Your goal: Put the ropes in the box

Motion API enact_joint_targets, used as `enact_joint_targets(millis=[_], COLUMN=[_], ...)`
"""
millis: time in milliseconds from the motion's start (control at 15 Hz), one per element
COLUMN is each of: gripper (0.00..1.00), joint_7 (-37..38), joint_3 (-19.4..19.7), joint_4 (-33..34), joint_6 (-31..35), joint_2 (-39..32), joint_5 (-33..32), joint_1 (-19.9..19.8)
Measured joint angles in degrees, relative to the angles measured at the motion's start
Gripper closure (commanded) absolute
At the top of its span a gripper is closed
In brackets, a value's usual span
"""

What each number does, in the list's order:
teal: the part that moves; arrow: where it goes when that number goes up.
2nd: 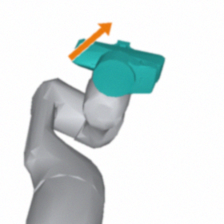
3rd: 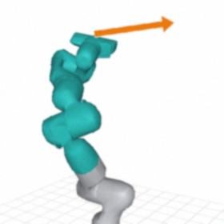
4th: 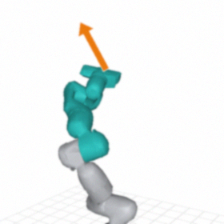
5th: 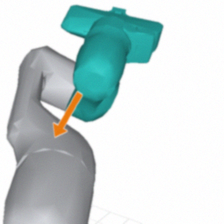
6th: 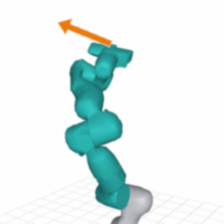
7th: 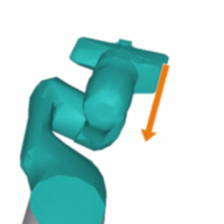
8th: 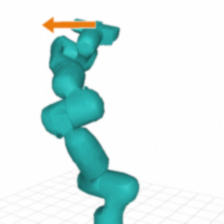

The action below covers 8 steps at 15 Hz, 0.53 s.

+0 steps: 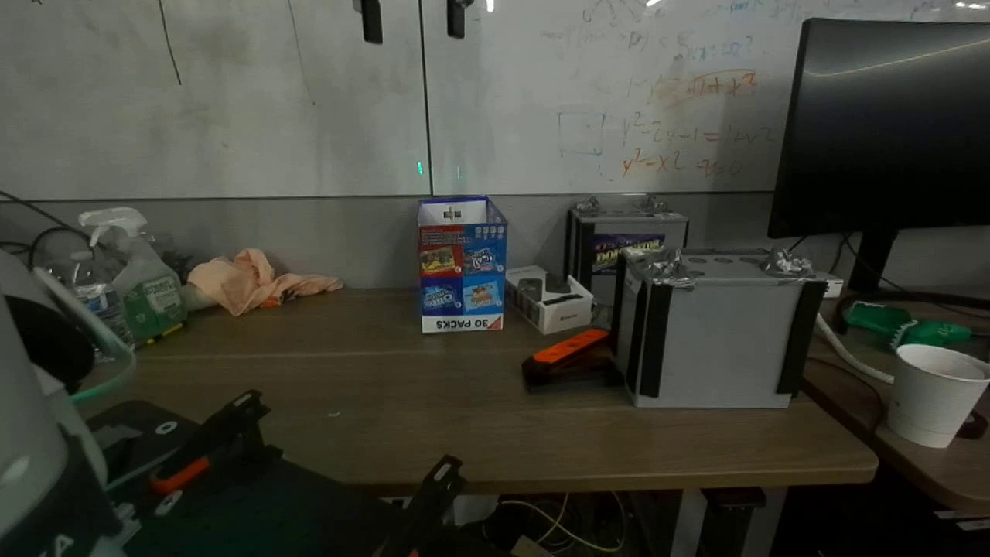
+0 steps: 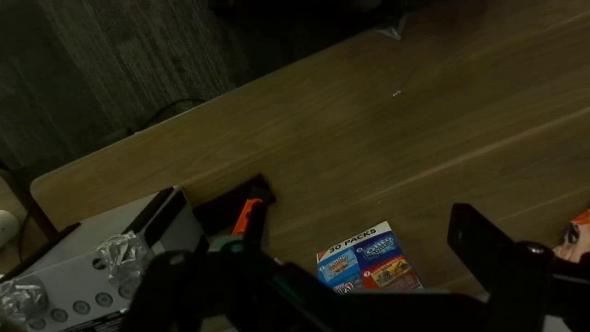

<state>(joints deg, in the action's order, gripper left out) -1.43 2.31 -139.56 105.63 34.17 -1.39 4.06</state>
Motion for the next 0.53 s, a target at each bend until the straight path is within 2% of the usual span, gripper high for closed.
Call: enact_joint_targets(millis=[200,533], gripper=[0.00,0.00], joint_7=[-2.4,-2.8], joint_3=[1.4,0.7], joint_4=[-5.9,-14.0], joint_6=[-4.0,-9.6], joint_2=[9.8,22.6], joint_5=[-0.1,-0.9], joint_1=[-2.1,-3.0])
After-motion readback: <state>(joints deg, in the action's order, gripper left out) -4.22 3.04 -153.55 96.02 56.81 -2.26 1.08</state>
